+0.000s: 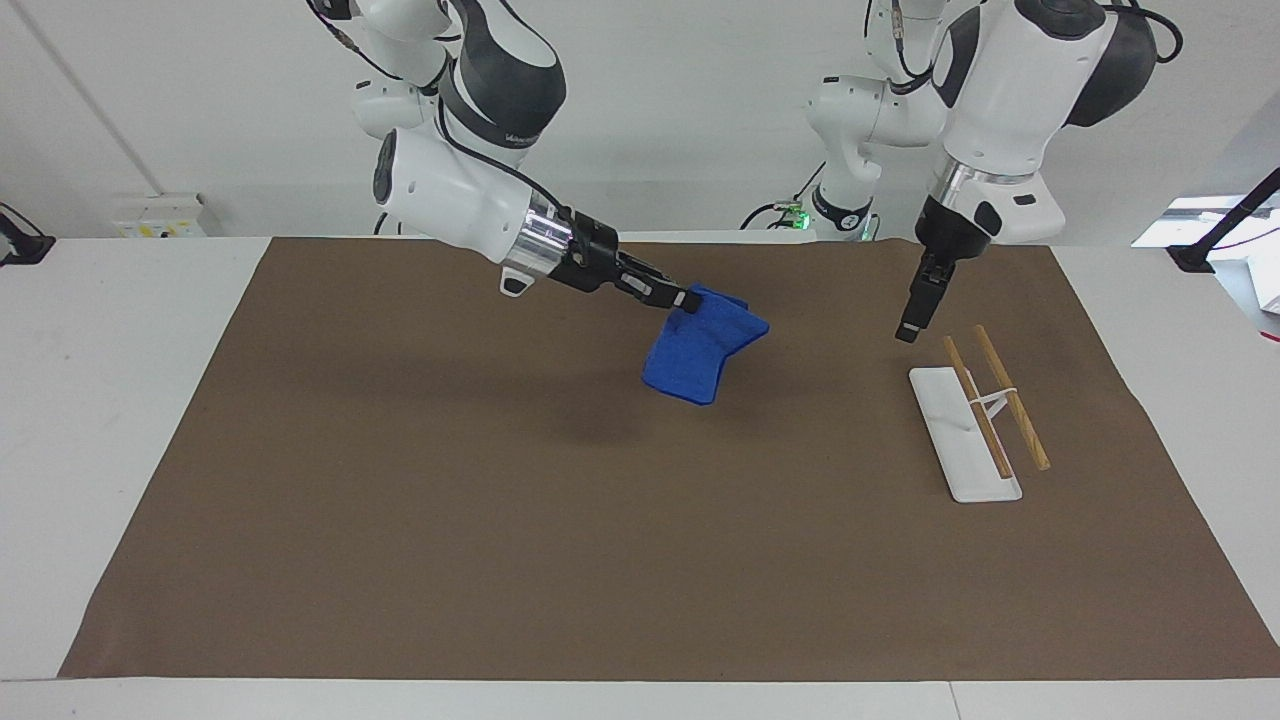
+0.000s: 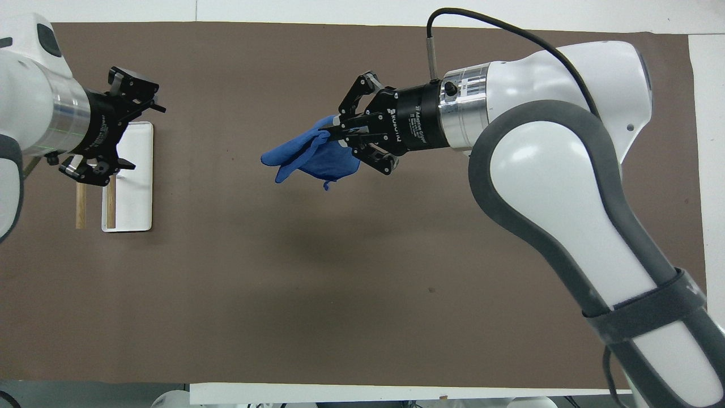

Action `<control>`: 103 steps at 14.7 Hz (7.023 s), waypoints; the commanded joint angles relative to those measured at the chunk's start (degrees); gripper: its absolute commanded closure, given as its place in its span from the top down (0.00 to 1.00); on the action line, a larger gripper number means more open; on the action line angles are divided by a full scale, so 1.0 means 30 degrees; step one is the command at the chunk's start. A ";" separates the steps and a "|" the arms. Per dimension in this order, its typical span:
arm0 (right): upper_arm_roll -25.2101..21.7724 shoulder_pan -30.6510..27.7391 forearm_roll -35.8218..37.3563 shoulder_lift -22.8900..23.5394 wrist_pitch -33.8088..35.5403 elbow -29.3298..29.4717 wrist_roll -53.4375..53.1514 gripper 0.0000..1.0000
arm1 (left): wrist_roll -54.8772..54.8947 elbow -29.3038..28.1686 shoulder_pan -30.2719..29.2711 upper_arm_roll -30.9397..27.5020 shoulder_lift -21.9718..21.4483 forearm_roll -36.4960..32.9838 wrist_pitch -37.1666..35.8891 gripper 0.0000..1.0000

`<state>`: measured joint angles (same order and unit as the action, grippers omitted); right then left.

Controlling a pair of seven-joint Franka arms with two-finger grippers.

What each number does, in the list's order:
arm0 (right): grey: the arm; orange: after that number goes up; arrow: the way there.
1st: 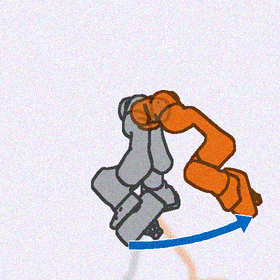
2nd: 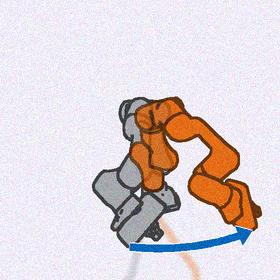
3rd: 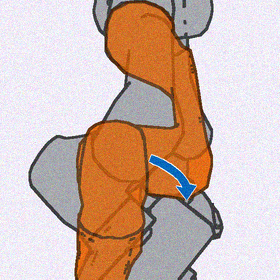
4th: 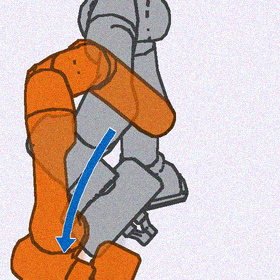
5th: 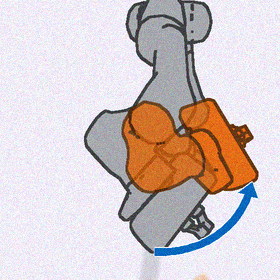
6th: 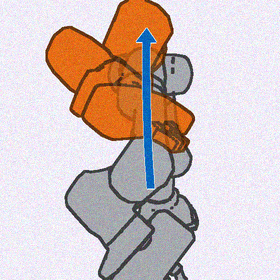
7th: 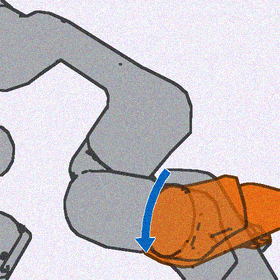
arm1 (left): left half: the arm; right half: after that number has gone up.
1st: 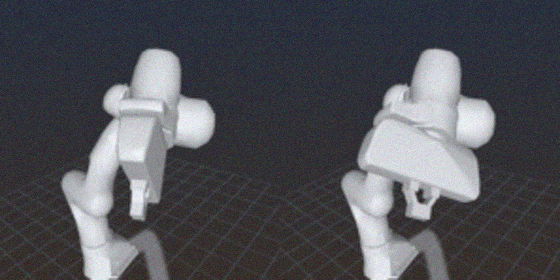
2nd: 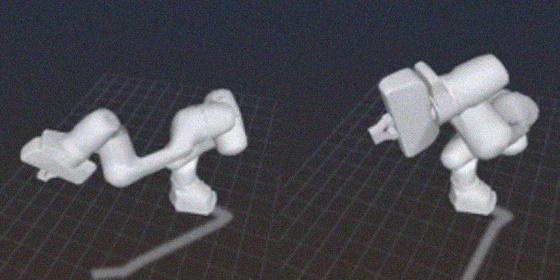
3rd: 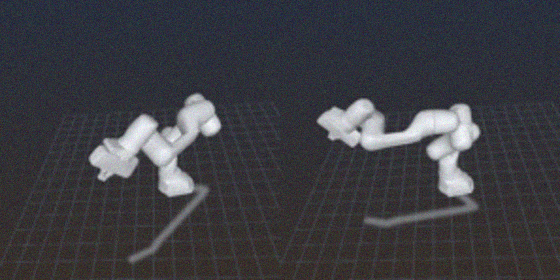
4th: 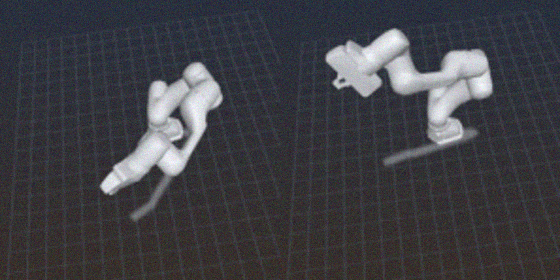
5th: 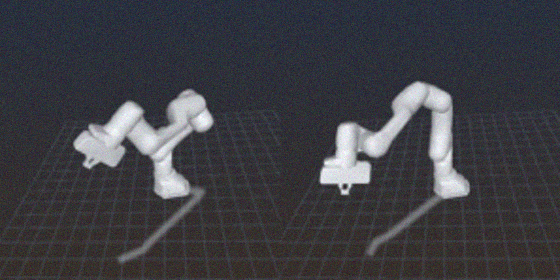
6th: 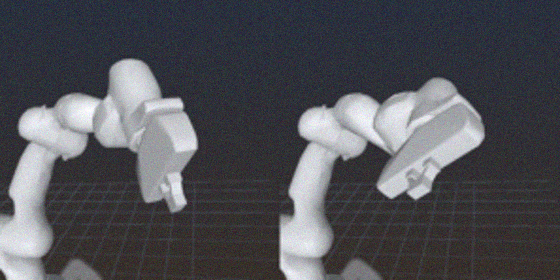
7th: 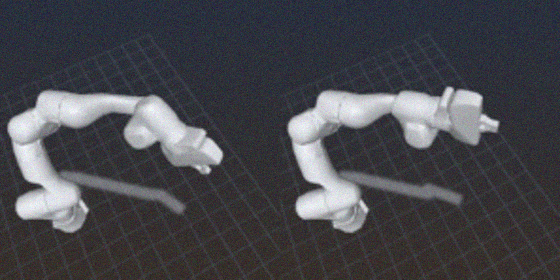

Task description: Right arm passes towel to left arm to hang

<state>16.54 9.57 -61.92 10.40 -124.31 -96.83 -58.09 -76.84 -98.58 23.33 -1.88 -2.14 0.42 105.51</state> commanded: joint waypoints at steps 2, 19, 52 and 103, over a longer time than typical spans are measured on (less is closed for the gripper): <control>0.0024 0.0765 -0.1479 -0.0304 -0.1511 -0.0682 -0.1462 0.00 | -0.1834 -0.0099 0.1156 -0.0251 0.0331 0.0796 0.1475 0.82; -0.0005 0.1645 -0.1948 -0.0304 -0.2508 -0.0741 -0.2579 0.00 | -0.2396 0.1073 0.2654 -0.0193 0.1212 0.1177 -0.1213 0.52; -0.0239 0.1296 0.9047 -0.0333 -0.0435 -0.0741 0.1137 1.00 | 0.1903 0.4006 0.1077 -0.0867 0.1418 -0.3803 -0.3619 0.00; -0.0796 -0.8727 2.1636 -0.4552 1.4777 0.1574 2.1064 1.00 | 2.3151 0.4179 -0.5345 -0.0545 0.0656 -0.0229 -0.8247 1.00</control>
